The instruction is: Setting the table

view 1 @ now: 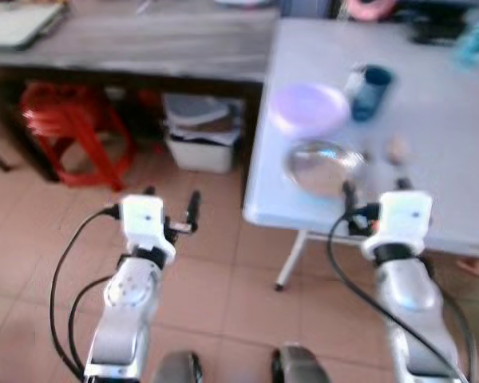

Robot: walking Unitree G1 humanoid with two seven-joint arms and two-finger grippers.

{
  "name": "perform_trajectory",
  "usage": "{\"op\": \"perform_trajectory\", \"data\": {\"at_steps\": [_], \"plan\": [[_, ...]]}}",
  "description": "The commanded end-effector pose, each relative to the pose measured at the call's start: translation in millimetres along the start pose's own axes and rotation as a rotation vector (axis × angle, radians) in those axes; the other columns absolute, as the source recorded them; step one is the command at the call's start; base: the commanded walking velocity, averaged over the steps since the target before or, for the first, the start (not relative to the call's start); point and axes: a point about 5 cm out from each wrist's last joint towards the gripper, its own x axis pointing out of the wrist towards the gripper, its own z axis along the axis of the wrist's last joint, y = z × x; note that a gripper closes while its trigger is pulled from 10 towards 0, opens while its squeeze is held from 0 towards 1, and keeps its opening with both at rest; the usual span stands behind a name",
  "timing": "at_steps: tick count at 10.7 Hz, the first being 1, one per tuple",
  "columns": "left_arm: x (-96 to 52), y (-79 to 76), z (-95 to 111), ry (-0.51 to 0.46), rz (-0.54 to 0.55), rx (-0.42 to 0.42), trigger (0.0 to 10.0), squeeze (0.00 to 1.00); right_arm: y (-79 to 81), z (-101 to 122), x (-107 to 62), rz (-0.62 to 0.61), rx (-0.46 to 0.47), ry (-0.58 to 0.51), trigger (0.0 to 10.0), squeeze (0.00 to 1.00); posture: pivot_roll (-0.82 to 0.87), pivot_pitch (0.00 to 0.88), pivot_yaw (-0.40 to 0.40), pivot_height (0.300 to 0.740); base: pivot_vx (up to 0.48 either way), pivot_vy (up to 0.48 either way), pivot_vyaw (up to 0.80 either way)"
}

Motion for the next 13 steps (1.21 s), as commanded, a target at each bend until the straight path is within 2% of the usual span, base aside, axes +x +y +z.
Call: {"op": "perform_trajectory", "data": {"at_steps": [1, 2, 3, 4, 6, 8, 9, 11, 12, 13], "plan": [[-3.9, 4.6, 1.8, -0.006, 0.0, -0.008, 10.0, 0.0, 9.4, -0.2, 1.7, 0.018, -0.032, 0.001, 10.0, 0.0, -0.08, 0.152, 0.021, 0.74, 0.0, 0.0, 0.0], [-3.7, 5.8, 1.8, -0.003, 0.012, 0.004, 10.0, 0.0, 10.4, 3.5, 5.2, 0.021, -0.023, -0.033, 10.0, 0.0, -0.08, 0.16, 0.021, 0.74, 0.0, 0.0, 0.0], [-4.0, 6.4, 1.7, -0.001, 0.017, 0.005, 10.0, 0.0, 9.8, 2.8, 4.1, 0.037, 0.019, 0.006, 10.0, 0.0, -0.08, 0.165, 0.023, 0.74, 0.0, 0.0, 0.0], [-4.9, 5.7, 1.9, 0.002, 0.009, 0.011, 10.0, 0.0, 6.8, 5.3, 5.1, 0.056, 0.129, -0.006, 10.0, 0.0, -0.08, 0.178, 0.03, 0.74, 0.0, 0.0, 0.0], [-8.2, 4.5, 1.6, 0.013, -0.018, 0.007, 10.0, 0.0, -5.3, 9.1, 14.4, -0.001, 0.174, -0.011, 10.0, 0.0, -0.08, 0.199, 0.04, 0.74, 0.0, 0.0, 0.0], [-10.3, 6.7, 2.4, 0.019, -0.027, 0.01, 10.0, 0.0, -7.5, 11.1, 17.5, -0.03, 0.214, 0.01, 10.0, 0.0, -0.07, 0.206, 0.046, 0.74, 0.0, 0.0, 0.0], [-10.5, 6.5, 2.7, 0.02, -0.029, 0.011, 10.0, 0.0, -8.0, 11.1, 18.7, -0.032, 0.252, 0.016, 10.0, 0.25, -0.07, 0.207, 0.047, 0.74, 0.0, 0.0, 0.0], [-10.5, 6.3, 2.7, 0.021, -0.03, 0.011, 10.0, 0.0, -8.3, 11.4, 19.2, -0.034, 0.257, 0.016, 10.0, 0.25, -0.07, 0.207, 0.047, 0.74, 0.0, 0.0, 0.0], [-10.5, 5.9, 2.8, 0.021, -0.031, 0.011, 10.0, 0.0, -8.3, 12.1, 20.0, -0.033, 0.27, 0.014, 10.0, 1.0, -0.07, 0.208, 0.047, 0.74, 0.0, 0.0, 0.0], [-11.6, 5.3, 3.2, 0.024, -0.036, 0.018, 10.0, 0.0, -7.7, 17.9, 26.7, -0.017, 0.365, 0.015, 10.0, 0.0, -0.07, 0.216, 0.048, 0.74, 0.0, 0.0, 0.0]]}}
